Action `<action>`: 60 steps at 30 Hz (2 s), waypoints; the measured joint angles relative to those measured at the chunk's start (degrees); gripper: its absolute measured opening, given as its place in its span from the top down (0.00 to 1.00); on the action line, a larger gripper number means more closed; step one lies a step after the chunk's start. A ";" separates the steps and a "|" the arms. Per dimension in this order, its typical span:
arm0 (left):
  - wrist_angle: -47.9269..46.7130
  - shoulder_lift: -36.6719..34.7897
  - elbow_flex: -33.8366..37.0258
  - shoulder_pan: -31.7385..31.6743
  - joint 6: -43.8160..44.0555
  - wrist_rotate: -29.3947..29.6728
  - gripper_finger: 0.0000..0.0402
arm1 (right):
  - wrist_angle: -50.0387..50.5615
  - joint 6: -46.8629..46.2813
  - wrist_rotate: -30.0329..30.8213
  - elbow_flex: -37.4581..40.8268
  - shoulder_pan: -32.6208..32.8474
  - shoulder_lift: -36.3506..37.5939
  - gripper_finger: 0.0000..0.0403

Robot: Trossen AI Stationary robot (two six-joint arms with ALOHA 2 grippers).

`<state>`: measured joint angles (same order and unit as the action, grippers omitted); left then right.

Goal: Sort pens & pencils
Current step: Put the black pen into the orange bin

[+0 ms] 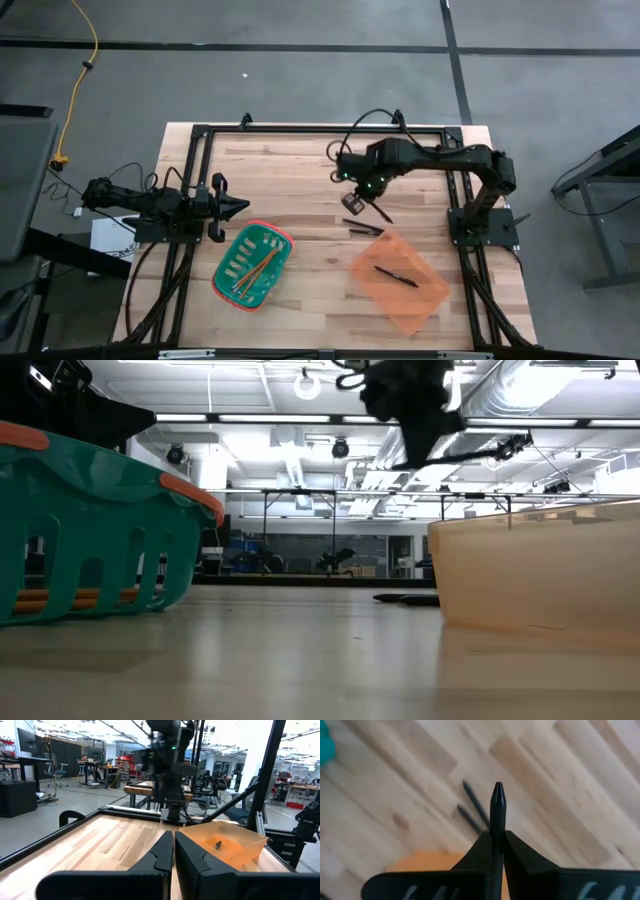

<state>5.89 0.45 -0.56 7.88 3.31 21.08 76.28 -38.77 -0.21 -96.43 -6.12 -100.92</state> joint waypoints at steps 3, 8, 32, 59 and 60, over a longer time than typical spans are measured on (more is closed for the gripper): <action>-0.01 -0.01 0.00 0.00 0.00 0.00 0.99 | 4.46 -1.50 -0.02 -1.62 3.34 0.07 0.99; -0.02 -0.01 0.00 0.01 0.01 0.00 0.99 | 7.02 -4.77 -3.59 -0.93 9.22 0.09 0.99; -0.08 0.02 0.00 -0.01 0.01 0.00 0.99 | -17.97 -21.22 -9.56 26.13 25.20 3.09 0.99; -0.02 0.02 0.00 0.00 0.01 0.00 0.99 | -12.78 -18.66 -12.16 21.60 21.16 3.19 0.64; -0.02 0.01 0.00 0.01 -0.01 0.00 0.99 | -11.71 -17.46 -10.57 19.24 20.44 3.19 0.64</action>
<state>5.87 0.46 -0.56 7.89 3.30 21.08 64.56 -56.22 -10.77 -77.19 14.32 -97.73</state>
